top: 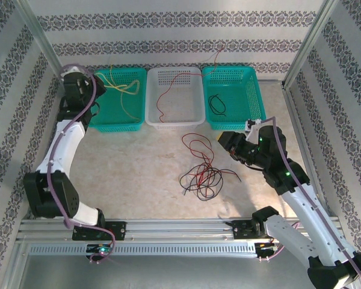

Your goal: Untangle the cables

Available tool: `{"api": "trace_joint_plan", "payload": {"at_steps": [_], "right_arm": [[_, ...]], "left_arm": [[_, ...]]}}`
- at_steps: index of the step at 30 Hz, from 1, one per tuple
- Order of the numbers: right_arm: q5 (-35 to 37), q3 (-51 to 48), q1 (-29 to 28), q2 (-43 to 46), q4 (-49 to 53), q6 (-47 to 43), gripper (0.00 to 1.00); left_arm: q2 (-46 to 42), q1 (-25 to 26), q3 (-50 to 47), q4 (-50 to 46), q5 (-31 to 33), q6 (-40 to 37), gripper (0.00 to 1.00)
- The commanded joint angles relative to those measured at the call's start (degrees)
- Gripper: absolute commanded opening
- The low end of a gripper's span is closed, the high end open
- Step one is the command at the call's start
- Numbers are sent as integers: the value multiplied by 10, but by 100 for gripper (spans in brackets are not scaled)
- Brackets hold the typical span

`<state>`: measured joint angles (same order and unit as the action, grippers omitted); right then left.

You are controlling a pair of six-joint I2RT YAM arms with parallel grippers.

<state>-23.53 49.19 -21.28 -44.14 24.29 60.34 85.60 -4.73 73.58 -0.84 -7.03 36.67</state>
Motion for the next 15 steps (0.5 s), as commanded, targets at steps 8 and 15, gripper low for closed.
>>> {"api": "trace_joint_plan", "payload": {"at_steps": [8,15], "right_arm": [[14,42,-8,-9,43,-37,37],[62,59,-29,-42,96,-80,38]], "left_arm": [[33,-12,-66,68,4,-101,70],[-45,-12,-77,11,23,-93,65]]}}
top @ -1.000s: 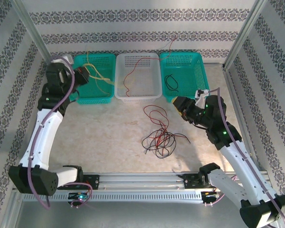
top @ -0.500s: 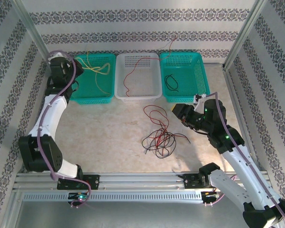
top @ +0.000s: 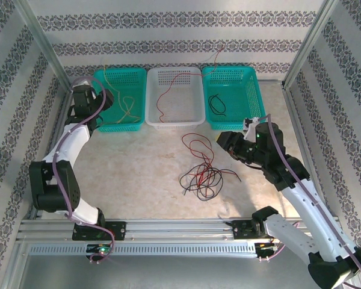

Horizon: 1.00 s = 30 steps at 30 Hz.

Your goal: Untangle the cables

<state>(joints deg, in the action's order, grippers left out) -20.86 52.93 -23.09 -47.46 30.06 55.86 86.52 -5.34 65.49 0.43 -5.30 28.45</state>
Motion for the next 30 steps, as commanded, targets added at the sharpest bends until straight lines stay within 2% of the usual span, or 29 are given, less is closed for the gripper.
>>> {"api": "trace_joint_plan", "payload": {"at_steps": [1,4,7,9,12,14,15,16,17,20,25,30], "right_arm": [[57,27,-17,-18,57,-46,39],[113,29,-39,-49,104,-75,40],[168,13,-76,-78,112,-88,40],[196,3,-99,-98,109,-96,40],[233,-4,-110,-138,118,-112,42],[241,-11,-107,-166,104,-129,45],[237,-15,-106,-176,91,-143,47],[236,-16,-106,-191,76,-161,58],[240,-15,-106,-204,63,-181,62],[251,-2,-99,-254,41,-233,63],[235,13,-82,-313,54,-241,54],[252,-53,-100,-285,73,-189,49]], "left_arm": [[-76,-5,-4,2,-10,-1,63],[-134,-5,-26,-7,-58,31,46],[-190,-5,-42,-31,-111,59,34],[-218,-5,-59,-44,-173,84,25],[-238,9,-115,6,-316,149,21],[-244,45,-160,31,-363,184,22],[-246,66,-169,19,-367,178,22],[-250,98,-174,-8,-358,157,22],[-256,129,-175,-43,-338,129,21],[-275,197,-176,-113,-253,83,9],[-327,212,-220,-84,-214,122,8],[-331,213,-221,-75,-238,137,11]]}}
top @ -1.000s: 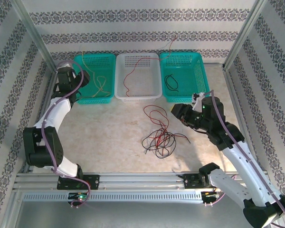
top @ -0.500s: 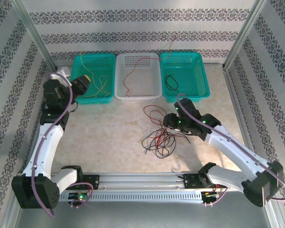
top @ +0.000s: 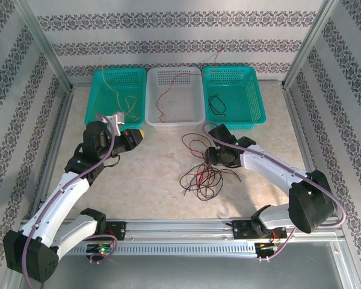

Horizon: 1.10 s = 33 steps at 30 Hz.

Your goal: Untangle the cables

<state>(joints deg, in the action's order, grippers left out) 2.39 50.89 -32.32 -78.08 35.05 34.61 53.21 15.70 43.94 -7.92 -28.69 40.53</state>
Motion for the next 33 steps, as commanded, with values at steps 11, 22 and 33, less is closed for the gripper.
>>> {"api": "trace_joint_plan", "payload": {"at_steps": [11,22,33], "right_arm": [[-69,-135,20,20,-47,38,49],[-81,-112,-9,56,-55,29,0],[-51,57,-136,133,-22,1,0]], "left_arm": [[85,57,8,81,-39,35,25],[63,68,19,44,-24,3,41],[163,187,68,91,-51,-42,53]]}}
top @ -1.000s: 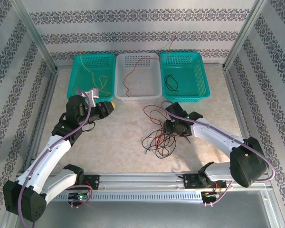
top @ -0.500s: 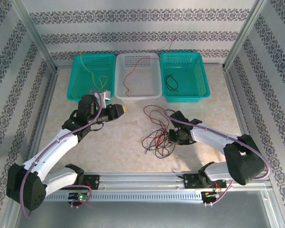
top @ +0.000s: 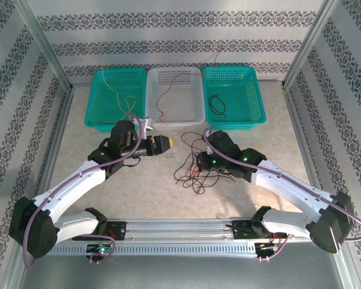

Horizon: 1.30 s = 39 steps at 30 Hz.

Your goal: Untangle the cables

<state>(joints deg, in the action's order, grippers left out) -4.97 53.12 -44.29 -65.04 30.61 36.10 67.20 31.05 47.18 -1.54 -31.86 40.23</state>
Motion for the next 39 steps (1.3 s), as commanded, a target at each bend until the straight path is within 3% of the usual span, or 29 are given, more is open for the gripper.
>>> {"api": "trace_joint_plan", "payload": {"at_steps": [1,8,17,21,25,31,34,39], "right_arm": [[27,49,-24,2,27,-16,0],[39,160,-49,5,28,-20,0],[131,298,-58,35,92,7,0],[176,316,-59,54,120,16,0],[245,331,-55,61,155,26,0],[270,358,-17,70,178,34,0],[269,350,13,79,182,40,0],[177,354,99,56,186,47,0]], "left_arm": [[33,43,43,21,-17,-45,53],[67,66,42,12,-20,-20,53],[39,66,-107,156,18,59,44],[-18,66,-173,162,41,53,45],[-51,65,-197,122,48,18,47],[-115,64,-182,23,70,-23,46],[-172,64,-173,-52,130,-49,50],[-246,62,-180,-78,198,-81,69]]}}
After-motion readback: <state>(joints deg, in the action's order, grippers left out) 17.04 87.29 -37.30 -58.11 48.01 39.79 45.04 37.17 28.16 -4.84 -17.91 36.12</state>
